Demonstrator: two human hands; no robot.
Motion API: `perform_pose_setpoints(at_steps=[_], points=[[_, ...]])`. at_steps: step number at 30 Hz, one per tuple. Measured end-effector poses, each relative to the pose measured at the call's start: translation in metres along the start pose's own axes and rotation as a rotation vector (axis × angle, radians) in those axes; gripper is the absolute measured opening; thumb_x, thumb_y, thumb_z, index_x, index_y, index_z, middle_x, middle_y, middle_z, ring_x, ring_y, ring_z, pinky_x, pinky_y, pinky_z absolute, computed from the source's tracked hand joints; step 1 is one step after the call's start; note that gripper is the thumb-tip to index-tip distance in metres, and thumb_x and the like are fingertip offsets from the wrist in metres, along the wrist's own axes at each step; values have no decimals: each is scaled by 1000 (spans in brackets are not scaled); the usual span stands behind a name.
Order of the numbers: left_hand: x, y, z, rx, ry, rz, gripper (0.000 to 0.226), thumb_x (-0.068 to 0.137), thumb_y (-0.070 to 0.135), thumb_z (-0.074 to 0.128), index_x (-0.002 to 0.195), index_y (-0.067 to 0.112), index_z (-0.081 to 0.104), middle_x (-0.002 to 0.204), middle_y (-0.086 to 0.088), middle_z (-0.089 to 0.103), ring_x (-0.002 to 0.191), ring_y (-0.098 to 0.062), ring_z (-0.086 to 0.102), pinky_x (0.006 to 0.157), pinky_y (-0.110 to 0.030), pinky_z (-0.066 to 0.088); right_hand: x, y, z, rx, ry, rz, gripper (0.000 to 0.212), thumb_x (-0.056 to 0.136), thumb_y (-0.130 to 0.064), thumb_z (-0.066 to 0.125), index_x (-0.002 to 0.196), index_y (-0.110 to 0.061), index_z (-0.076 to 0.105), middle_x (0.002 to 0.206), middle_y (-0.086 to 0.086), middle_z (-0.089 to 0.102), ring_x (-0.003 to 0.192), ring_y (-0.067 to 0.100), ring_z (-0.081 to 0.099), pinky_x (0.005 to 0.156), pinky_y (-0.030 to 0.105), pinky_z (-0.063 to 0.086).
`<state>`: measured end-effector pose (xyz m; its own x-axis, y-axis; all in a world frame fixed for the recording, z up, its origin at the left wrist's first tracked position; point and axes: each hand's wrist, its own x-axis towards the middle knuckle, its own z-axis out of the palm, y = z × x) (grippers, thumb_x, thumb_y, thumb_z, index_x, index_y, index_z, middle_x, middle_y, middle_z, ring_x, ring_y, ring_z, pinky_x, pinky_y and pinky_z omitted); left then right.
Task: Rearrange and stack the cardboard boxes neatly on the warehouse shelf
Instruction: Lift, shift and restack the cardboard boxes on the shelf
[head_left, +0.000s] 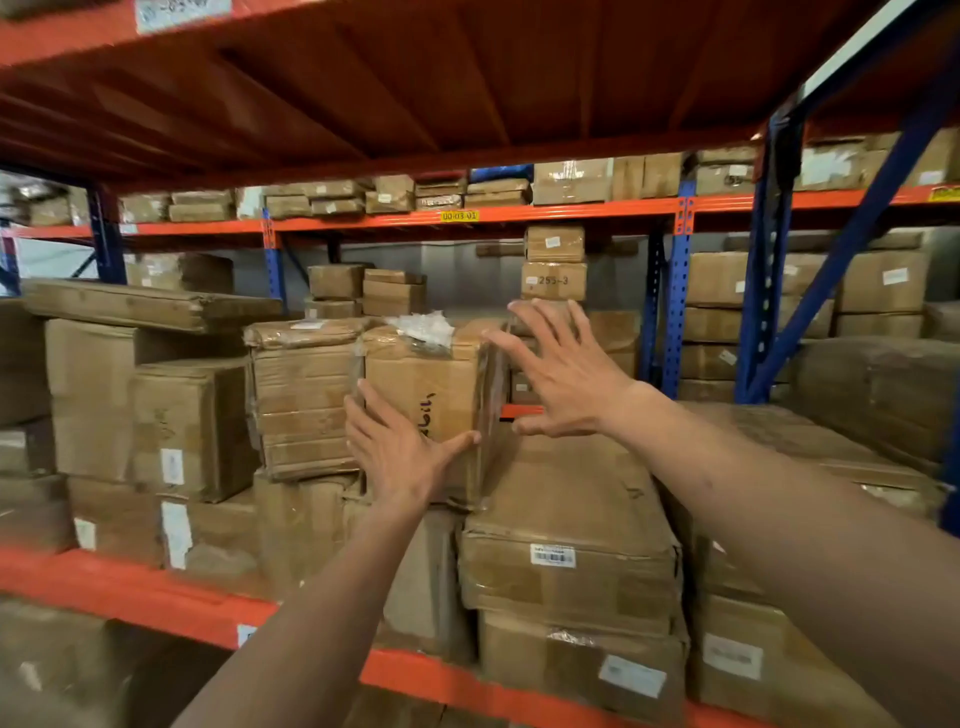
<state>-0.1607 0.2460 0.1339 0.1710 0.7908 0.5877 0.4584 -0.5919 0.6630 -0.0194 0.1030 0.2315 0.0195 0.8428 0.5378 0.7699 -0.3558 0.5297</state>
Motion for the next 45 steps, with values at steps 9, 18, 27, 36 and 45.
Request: perform_pose_setpoints(at_steps=[9, 18, 27, 36, 45], points=[[8, -31, 20, -58, -199, -29, 171, 41, 76, 84, 146, 16, -38, 155, -29, 9, 141, -46, 20, 115, -60, 23, 92, -63, -5, 277, -216, 109, 118, 73, -74, 72, 158, -43, -3, 163, 16, 21, 144, 44, 28, 110, 57, 32], [30, -75, 15, -436, -195, 271, 149, 50, 65, 91, 159, 30, -5, 157, -13, 22, 144, -30, 25, 117, -52, 28, 43, -25, 14, 461, -178, 404, 120, 59, -86, 70, 147, -60, -7, 151, 13, 33, 135, 42, 37, 105, 60, 39], [33, -70, 38, -784, -409, -99, 132, 34, 68, 93, 149, 38, 36, 146, 0, 31, 132, -22, 42, 113, -42, 38, 20, -2, 20, 879, -278, 767, 132, 38, -77, 89, 150, -55, 23, 153, 0, 40, 143, 29, 34, 117, 53, 31], [44, -31, 28, -928, -512, -28, 91, 59, 13, 95, 139, 30, 55, 129, -1, 67, 116, -15, 65, 95, -37, 57, -28, -3, 37, 1236, 0, 957, 90, 56, -44, 98, 134, -32, 55, 112, -19, 61, 106, 10, 59, 92, 25, 46], [20, 67, 26, -823, -482, 244, 74, 68, 18, 91, 134, 33, 61, 103, 23, 66, 102, 2, 63, 92, -32, 57, -97, 55, 1, 1188, 247, 1046, 94, 61, -46, 95, 141, -24, 53, 127, -4, 64, 118, 21, 59, 107, 48, 46]])
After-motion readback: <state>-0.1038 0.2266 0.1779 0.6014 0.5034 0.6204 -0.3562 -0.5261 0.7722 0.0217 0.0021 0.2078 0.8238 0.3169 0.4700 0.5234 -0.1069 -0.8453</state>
